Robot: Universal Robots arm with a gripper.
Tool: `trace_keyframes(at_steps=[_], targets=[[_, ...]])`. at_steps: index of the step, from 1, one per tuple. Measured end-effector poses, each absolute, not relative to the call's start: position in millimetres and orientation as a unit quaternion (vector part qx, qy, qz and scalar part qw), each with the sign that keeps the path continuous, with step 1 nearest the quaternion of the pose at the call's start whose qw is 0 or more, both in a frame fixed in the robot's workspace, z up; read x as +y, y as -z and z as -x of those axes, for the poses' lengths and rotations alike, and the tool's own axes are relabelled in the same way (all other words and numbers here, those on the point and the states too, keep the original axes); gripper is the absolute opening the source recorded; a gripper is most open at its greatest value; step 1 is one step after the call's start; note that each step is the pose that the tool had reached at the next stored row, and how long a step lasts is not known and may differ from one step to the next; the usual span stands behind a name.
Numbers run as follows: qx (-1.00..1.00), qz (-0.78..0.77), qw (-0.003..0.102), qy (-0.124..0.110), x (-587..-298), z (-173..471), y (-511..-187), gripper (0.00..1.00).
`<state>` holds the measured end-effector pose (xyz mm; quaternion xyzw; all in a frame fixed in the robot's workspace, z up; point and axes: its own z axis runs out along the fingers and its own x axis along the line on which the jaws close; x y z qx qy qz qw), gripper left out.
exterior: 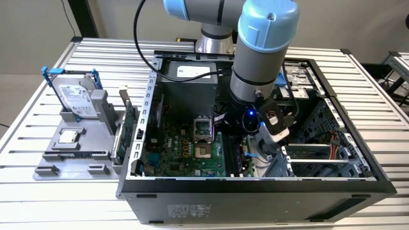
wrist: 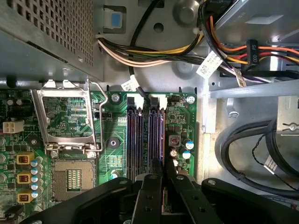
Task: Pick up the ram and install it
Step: 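Insert the ram into the slot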
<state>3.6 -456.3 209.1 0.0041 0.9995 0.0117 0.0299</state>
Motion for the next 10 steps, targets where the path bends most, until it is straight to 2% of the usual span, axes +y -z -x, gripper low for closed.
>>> trace_keyframes(at_steps=[4, 5, 10], targets=[[0.999, -0.004, 0.03, -0.012, -456.3, -3.6, -209.1, 0.0], [0.999, -0.004, 0.029, -0.012, -456.2, -3.6, -208.9, 1.0], [0.999, -0.004, 0.029, -0.012, -456.3, -3.6, -210.4, 1.0]])
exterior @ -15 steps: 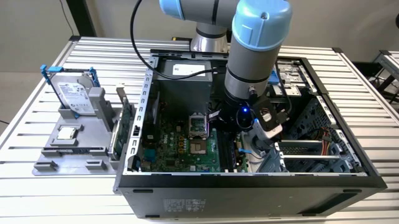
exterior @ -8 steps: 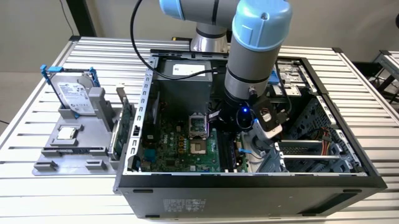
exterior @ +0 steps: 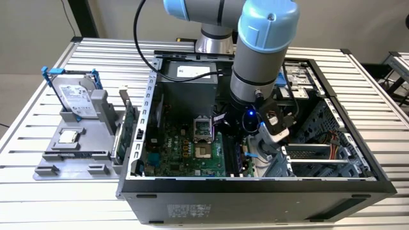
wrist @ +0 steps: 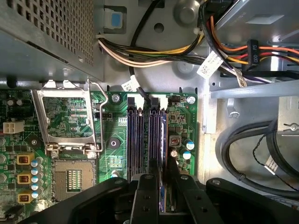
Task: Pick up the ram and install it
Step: 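Insert the ram into the slot, then press down the ram until it locks into place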
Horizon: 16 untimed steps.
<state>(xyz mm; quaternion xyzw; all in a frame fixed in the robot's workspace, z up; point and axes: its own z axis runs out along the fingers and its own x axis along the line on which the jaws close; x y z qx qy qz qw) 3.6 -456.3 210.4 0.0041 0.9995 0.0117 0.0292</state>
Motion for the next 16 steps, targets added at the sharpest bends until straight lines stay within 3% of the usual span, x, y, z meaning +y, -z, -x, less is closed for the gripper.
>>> trace_keyframes(at_steps=[9, 13, 14, 16], targets=[[1.0, -0.004, 0.028, -0.012, -456, -4, -248, 1.0], [1.0, -0.004, 0.028, -0.012, -456, -4, -250, 1.0], [1.0, -0.004, 0.028, -0.012, -456, -4, -250, 0.0], [1.0, -0.004, 0.028, -0.012, -456, -4, -251, 0.0]])
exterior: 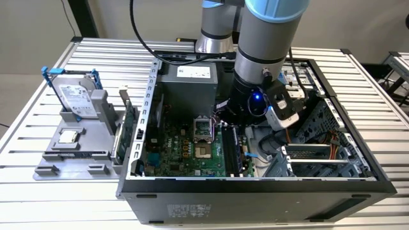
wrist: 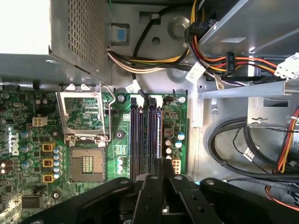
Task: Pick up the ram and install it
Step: 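Press down the ram until it locks into place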
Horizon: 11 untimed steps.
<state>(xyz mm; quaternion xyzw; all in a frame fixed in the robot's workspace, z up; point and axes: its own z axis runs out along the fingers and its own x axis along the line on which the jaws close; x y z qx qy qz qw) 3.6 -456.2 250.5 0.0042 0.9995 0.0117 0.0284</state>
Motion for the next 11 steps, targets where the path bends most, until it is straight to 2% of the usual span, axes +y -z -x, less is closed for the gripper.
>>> trace_keyframes(at_steps=[11], targets=[[1.0, -0.004, 0.028, -0.012, -456.3, -3.6, -250.5, 0.0]])
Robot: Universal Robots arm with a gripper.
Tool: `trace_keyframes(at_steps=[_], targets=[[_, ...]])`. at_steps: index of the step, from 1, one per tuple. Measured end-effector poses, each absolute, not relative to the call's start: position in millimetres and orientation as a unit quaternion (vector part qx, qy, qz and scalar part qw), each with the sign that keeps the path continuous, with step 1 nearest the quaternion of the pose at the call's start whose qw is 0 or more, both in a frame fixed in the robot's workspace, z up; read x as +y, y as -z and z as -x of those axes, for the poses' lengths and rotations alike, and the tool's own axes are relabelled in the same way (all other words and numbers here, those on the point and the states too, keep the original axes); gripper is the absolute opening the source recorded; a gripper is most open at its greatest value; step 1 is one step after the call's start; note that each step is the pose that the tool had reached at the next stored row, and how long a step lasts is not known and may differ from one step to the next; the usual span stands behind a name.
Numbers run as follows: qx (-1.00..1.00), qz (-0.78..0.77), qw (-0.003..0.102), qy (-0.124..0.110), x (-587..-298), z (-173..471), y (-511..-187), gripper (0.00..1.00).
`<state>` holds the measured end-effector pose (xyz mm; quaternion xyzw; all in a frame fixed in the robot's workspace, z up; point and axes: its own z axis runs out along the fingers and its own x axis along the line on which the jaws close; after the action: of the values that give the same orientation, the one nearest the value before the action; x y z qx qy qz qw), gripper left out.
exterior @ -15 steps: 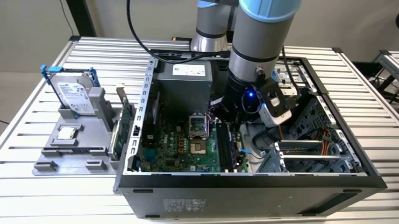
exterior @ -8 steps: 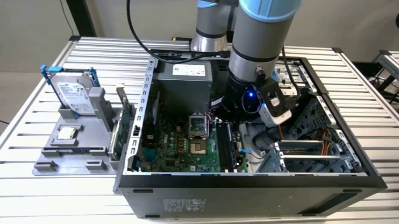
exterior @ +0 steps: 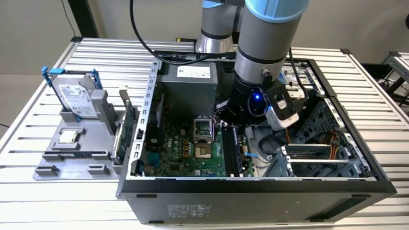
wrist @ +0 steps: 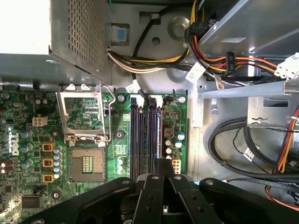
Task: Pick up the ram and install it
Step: 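Press down the ram until it locks into place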
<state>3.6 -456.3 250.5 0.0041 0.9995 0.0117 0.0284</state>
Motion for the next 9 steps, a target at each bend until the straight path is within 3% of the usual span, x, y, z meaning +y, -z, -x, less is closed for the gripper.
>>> trace_keyframes(at_steps=[9], targets=[[1.0, 0.007, 0.028, -0.012, -456.2, -3.5, -250.5, 0.0]])
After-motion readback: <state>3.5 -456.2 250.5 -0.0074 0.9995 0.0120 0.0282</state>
